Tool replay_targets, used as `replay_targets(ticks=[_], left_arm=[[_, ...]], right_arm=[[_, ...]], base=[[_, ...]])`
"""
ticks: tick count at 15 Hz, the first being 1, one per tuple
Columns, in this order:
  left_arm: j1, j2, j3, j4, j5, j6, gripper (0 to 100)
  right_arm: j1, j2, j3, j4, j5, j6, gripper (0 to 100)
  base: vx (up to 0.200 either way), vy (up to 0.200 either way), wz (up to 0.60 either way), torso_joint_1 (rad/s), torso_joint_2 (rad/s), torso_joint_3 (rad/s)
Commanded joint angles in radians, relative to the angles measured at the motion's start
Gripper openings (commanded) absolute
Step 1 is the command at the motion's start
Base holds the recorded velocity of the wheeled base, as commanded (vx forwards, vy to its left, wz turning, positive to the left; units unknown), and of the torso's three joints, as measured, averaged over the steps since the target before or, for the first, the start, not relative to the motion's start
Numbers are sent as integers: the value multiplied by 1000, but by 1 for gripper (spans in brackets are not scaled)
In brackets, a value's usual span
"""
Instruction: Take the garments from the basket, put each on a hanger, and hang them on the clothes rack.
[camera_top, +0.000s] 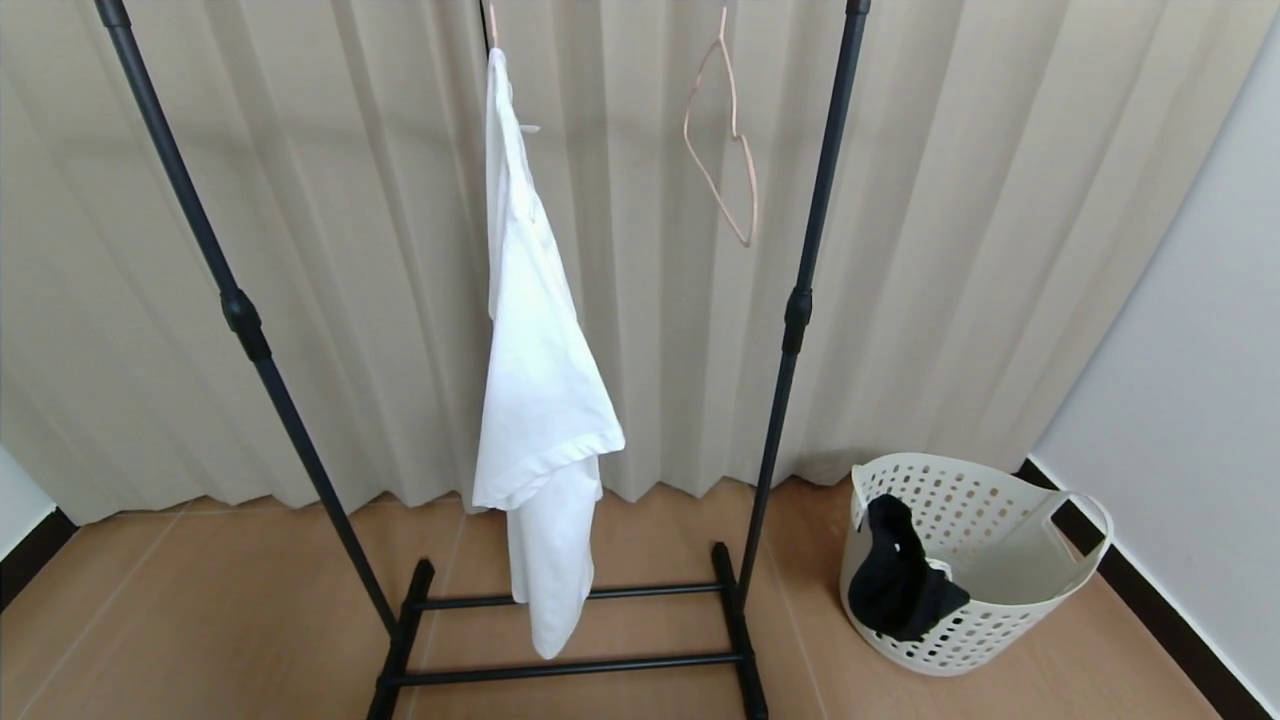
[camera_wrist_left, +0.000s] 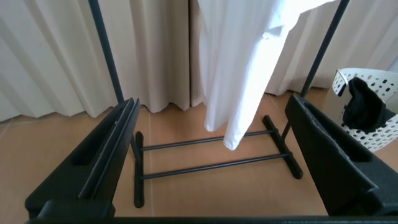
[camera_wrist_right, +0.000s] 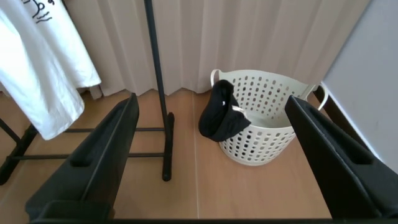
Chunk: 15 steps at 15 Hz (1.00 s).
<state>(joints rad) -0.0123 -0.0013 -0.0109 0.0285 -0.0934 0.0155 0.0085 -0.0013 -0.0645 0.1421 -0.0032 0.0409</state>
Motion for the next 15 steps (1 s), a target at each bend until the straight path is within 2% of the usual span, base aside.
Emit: replay_targets(ticks=[1,4,6,12,14,15], left_arm=[[0,1,0,1,0,0,100],[0,1,0,1,0,0,100],[0,1,0,1,0,0,100],[0,1,-1,1,-2,0,100],[0,1,0,1,-2,0,100],[0,1,0,1,-2,0,100]], right_arm=[[1,1,0,1,0,1,100],[1,1,0,1,0,-1,100],[1,1,0,1,0,-1,100],[1,1,2,1,0,-1,100],[1,1,0,1,0,1,100],[1,1,0,1,0,1,100]], base=[[0,0,0,-80,456,369],[0,0,0,-48,396,338],[0,0,0,-22,132,112],[0,0,-600,-2,21,21],[0,0,0,0,0,0],[0,-200,0,2,7,7]])
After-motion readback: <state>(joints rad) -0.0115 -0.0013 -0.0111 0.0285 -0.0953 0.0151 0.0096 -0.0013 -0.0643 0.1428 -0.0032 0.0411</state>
